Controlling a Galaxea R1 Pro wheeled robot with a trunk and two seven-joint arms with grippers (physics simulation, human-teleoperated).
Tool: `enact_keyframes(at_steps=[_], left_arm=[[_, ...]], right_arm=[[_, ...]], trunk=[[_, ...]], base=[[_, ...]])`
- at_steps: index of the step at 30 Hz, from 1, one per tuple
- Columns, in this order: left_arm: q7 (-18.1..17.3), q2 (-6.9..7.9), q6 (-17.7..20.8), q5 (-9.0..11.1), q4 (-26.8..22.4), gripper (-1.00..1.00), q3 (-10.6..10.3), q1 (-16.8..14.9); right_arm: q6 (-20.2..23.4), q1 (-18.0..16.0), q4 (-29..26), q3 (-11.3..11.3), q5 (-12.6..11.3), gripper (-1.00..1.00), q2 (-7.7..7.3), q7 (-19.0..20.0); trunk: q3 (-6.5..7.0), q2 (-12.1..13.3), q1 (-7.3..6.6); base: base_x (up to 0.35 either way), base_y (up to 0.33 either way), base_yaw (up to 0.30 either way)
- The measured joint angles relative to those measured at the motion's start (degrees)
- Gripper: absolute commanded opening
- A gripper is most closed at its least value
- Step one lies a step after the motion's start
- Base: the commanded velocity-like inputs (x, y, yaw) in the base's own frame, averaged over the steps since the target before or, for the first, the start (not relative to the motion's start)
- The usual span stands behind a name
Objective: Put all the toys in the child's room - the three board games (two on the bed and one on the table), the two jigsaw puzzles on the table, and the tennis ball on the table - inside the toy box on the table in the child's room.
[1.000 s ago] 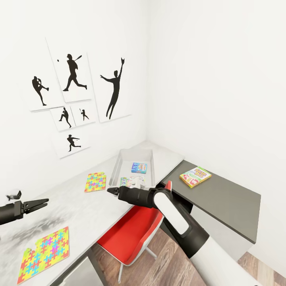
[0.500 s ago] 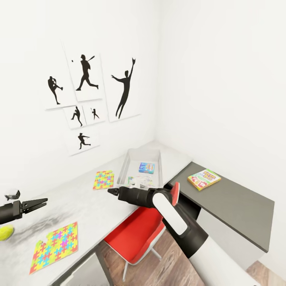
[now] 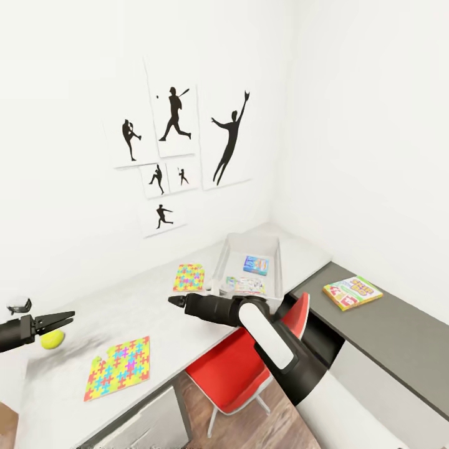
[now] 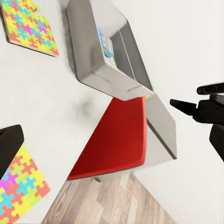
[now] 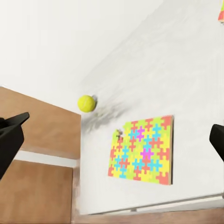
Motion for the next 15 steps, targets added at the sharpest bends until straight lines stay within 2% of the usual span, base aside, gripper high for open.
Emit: enact_keyframes(at_steps=[15], left_arm=[[0.0,0.00,0.0,0.0,0.0,1.00,0.0,0.0]], right_arm=[[0.0,0.0,0.0,0.1,0.0,1.00,0.00,0.0]], trunk=[[-0.21,0.0,0.00]], base=[[0.000,0.000,0.287]])
